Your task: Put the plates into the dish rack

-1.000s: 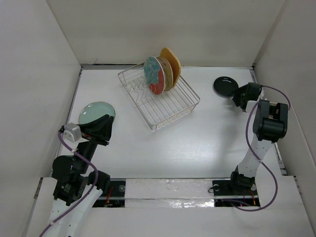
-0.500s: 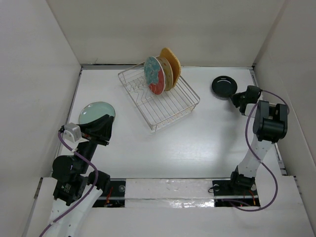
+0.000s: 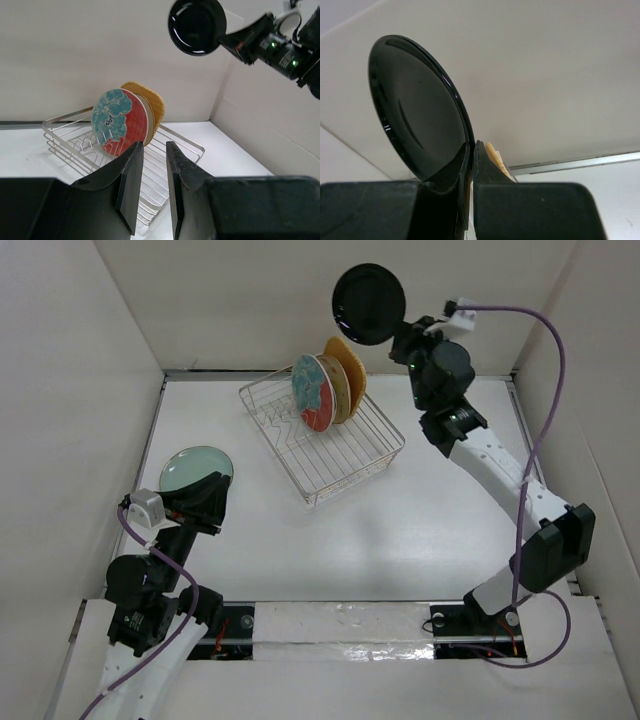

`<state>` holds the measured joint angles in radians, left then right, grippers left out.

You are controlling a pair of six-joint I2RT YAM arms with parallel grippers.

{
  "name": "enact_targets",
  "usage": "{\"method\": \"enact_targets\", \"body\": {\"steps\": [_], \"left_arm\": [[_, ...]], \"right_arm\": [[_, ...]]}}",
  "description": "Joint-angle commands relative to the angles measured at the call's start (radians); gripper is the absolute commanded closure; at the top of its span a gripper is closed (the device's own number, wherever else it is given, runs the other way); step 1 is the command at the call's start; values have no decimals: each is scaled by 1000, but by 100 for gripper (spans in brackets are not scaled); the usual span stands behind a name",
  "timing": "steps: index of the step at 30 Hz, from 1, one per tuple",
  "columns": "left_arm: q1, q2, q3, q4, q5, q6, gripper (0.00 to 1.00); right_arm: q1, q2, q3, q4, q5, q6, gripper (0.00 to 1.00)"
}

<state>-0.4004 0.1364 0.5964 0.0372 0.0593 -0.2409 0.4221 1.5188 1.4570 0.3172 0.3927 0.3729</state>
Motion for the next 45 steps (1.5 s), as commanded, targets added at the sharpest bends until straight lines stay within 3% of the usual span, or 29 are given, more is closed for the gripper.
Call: {"method": "enact_targets", "body": {"steps": [1, 8, 15, 29, 45], "left_arm": [[-6, -8, 5, 44, 13, 0, 78], [-6, -26, 5, 46, 14, -1, 78], [-6, -32, 5, 46, 16, -5, 78], [-6, -26, 6, 49, 22, -5, 78], [-6, -12, 6, 46, 22, -5, 78]], "right_arm": [[107, 99, 185, -153, 250, -343, 100], [322, 449, 638, -400, 513, -568, 100], [402, 653, 802, -426, 601, -623, 100], [409, 759, 744, -467, 637, -488, 100], [402, 903, 821, -503, 635, -453, 100]]}}
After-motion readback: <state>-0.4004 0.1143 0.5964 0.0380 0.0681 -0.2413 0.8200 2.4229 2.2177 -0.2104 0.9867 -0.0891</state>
